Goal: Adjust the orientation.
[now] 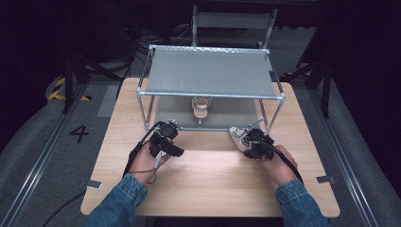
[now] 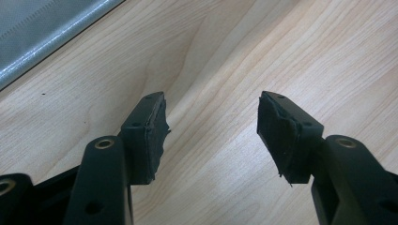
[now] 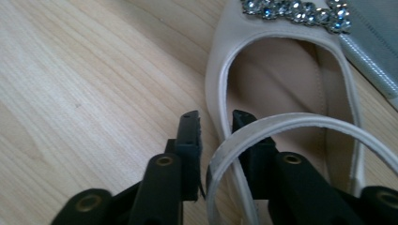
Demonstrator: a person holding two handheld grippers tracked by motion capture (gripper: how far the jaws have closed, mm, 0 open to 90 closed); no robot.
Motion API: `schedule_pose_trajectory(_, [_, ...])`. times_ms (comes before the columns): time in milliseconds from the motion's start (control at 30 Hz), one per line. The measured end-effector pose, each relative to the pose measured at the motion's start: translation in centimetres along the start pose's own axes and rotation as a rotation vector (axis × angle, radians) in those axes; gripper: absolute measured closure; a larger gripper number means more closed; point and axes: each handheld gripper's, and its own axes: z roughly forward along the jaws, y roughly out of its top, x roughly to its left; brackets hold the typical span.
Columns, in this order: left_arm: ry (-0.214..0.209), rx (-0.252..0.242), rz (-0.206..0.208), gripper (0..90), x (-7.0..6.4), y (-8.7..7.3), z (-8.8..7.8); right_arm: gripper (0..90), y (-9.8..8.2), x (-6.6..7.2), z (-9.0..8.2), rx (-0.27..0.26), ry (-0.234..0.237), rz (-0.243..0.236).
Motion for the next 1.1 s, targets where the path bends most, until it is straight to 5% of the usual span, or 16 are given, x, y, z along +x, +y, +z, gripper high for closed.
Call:
schedule_pose_trajectory(267, [0.0, -0.006, -0.002, 43.0, 0.2, -0.2, -0.1, 84.3, 0.1, 0.0, -0.1, 0.002, -0.031, 0.016])
schedule_pose_trajectory(667, [0.007, -0.008, -0.031, 43.1, 0.6, -1.1, -0.5, 85.0, 0.1, -1.3, -2.1, -0.084, -0.076, 0.068])
schedule_pose_trajectory(1100, [0.02, -0.014, -0.062, 43.2, 1.2, -2.4, -1.1, 84.8, 2.9, -1.5, -3.3, -0.163, -0.121, 0.031])
